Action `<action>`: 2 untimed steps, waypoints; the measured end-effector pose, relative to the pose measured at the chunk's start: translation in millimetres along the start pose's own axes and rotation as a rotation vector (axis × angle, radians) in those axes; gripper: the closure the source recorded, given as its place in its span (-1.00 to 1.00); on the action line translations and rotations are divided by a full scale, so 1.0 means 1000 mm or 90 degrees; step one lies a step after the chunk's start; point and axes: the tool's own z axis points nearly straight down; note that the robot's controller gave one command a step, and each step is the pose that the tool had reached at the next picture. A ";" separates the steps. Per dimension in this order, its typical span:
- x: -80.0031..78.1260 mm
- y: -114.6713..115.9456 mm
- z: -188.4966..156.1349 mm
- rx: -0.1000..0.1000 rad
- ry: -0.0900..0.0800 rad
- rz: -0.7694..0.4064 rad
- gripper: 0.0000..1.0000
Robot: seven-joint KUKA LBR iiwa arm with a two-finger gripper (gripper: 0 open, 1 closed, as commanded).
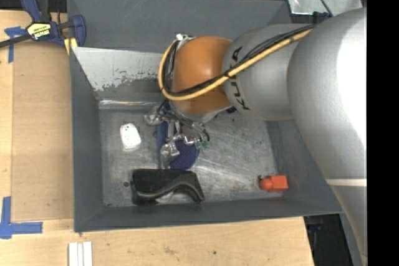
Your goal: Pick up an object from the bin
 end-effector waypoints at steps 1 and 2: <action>-0.001 -0.064 -0.002 0.002 -0.003 -0.010 -1.00; 0.000 -0.142 -0.010 0.005 0.002 -0.119 -1.00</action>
Offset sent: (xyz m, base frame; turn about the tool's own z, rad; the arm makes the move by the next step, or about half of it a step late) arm 0.0105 -0.0615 -0.0027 -0.0207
